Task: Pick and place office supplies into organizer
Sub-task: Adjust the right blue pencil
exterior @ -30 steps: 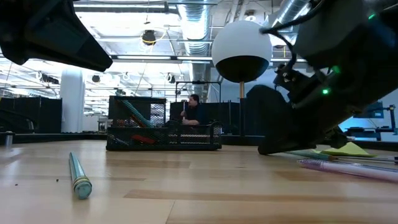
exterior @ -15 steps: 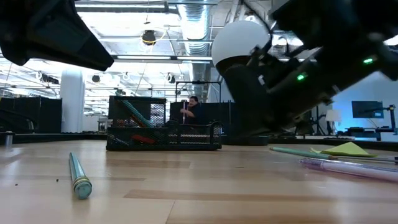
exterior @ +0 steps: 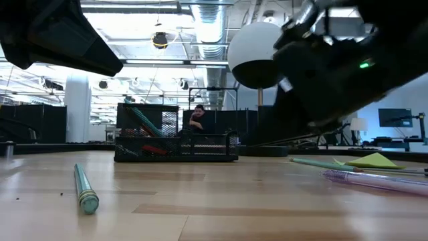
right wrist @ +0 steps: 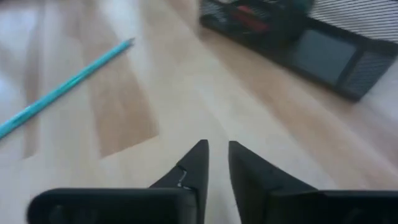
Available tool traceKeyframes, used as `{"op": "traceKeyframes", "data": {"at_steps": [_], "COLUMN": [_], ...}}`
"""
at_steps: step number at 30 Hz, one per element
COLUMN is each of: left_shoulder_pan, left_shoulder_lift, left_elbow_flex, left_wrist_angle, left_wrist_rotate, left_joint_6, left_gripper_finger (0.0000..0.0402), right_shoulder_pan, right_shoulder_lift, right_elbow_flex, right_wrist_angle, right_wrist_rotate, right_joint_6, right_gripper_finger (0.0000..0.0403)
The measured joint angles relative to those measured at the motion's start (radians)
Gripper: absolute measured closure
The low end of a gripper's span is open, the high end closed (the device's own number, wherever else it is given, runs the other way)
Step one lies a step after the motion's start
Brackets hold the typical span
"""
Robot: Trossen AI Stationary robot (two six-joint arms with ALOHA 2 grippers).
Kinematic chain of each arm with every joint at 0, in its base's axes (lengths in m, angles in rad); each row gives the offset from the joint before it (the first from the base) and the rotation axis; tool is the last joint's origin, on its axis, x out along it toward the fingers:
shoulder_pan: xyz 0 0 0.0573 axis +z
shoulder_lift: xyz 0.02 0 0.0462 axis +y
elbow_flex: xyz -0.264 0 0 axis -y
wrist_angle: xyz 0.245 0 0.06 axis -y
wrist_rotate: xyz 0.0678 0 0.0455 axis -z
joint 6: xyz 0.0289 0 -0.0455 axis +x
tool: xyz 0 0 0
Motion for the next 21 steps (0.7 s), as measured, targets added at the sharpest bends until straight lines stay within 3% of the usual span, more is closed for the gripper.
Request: {"op": "traceKeyframes", "data": {"at_steps": [3,7,10,17,21], "left_shoulder_pan": [0.0,0.0,0.0,-0.002,-0.001], "left_shoulder_lift": [0.0,0.0,0.0,0.0,0.0], "left_elbow_flex": [0.0,0.0,0.0,0.0,0.0], "left_wrist_angle": [0.0,0.0,0.007,0.01,0.01], "left_wrist_rotate": [0.0,0.004,0.006,0.013,0.013], "left_joint_6": [0.0,0.001,-0.001,0.028,0.042], "left_gripper_finger": [0.0336,0.0336,0.0336,0.0336,0.0336], "right_shoulder_pan": [0.041,0.08,0.105,0.161,0.181], "right_shoulder_lift": [-0.008,-0.016,-0.017,-0.017,-0.017], "right_elbow_flex": [0.0,0.0,0.001,0.001,0.001], "right_wrist_angle": [-0.001,-0.007,-0.044,-0.386,-0.512], "right_wrist_rotate": [0.036,0.169,0.254,0.165,0.157], "right_joint_6": [-0.001,0.003,0.134,0.541,0.662], "right_gripper_finger": [0.0313,0.0275,0.0255,0.0249,0.0258]}}
